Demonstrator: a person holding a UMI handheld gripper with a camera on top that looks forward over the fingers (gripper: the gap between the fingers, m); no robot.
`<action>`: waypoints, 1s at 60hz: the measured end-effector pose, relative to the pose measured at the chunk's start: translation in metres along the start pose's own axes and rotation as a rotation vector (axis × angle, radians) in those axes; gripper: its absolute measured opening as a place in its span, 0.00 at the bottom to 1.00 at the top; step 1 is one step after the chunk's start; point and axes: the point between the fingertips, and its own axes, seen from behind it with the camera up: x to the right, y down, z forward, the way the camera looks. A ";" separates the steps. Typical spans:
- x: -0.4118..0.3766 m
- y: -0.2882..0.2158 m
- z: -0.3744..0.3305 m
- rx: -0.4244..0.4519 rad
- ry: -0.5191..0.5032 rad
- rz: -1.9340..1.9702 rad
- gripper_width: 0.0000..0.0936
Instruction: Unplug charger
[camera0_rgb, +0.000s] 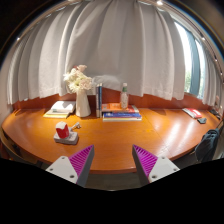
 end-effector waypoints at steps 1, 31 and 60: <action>-0.003 0.004 0.001 -0.011 -0.006 -0.001 0.81; -0.234 0.074 0.123 -0.163 -0.211 -0.049 0.82; -0.271 0.026 0.240 -0.111 -0.135 -0.013 0.48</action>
